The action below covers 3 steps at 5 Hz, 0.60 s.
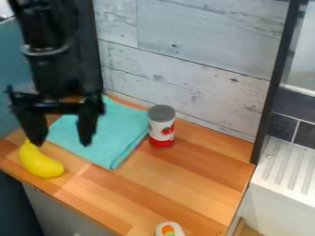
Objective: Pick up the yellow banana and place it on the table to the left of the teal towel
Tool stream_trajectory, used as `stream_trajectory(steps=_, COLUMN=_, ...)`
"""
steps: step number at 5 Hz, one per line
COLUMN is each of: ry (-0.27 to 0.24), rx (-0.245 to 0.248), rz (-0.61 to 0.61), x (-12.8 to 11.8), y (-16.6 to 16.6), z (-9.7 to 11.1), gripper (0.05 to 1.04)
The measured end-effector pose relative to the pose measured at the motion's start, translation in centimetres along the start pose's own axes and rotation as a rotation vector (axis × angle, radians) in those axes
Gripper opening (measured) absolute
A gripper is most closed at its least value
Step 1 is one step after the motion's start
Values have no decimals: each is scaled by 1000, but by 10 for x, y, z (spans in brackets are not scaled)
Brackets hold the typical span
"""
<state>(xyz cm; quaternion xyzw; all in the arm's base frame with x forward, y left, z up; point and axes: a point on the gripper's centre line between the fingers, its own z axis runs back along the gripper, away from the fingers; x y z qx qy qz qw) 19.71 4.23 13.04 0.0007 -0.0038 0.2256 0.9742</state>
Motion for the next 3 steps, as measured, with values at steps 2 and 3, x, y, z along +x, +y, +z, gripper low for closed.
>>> stream_trajectory(steps=2, ry=15, rx=-5, rz=-487, x=-11, y=-58, z=-10, gripper=1002)
stream_trajectory(steps=3, ry=-20, rx=2, rz=-583, x=-17, y=-65, z=-3, gripper=1002)
